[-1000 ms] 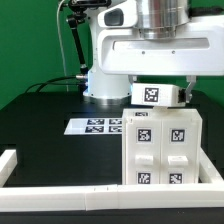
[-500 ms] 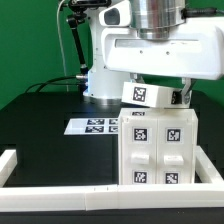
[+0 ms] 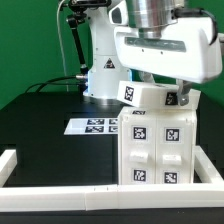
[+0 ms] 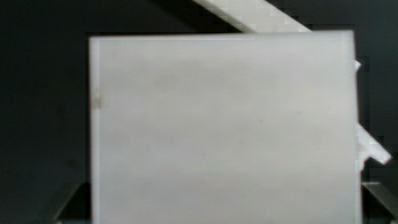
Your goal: Assemble cabinet
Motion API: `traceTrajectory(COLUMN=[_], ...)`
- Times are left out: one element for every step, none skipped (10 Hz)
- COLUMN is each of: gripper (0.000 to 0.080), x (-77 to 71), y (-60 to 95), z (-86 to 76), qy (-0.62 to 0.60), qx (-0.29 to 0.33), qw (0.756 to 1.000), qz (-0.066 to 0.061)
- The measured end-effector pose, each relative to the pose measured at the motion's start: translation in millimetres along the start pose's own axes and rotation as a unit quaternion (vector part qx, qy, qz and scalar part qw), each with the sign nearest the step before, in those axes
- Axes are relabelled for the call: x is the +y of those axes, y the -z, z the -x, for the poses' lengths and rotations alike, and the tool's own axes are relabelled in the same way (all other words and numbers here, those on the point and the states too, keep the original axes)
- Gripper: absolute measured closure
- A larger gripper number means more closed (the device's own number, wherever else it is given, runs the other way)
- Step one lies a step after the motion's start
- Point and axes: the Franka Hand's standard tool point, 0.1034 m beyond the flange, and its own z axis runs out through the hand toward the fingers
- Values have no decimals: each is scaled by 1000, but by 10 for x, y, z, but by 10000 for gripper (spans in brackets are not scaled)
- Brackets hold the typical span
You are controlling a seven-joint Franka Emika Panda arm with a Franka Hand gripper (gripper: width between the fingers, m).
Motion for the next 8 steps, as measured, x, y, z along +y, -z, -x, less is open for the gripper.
traceTrajectory(gripper=[236, 236, 236, 236, 236, 236, 236, 236], x=[-30, -68, -100, -110, -115, -119, -125, -129], y=[2, -1, -3, -6, -5, -5, -5, -5], z=[3, 25, 50, 74, 80, 86, 96, 101], qy=[-50, -85, -119, -155, -183, -204, -236, -253], qx=[6, 11, 13, 12, 10, 8, 7, 6], qw=[999, 996, 992, 987, 983, 978, 971, 967], qz=[-15, -24, -30, -30, -31, -32, -33, -33])
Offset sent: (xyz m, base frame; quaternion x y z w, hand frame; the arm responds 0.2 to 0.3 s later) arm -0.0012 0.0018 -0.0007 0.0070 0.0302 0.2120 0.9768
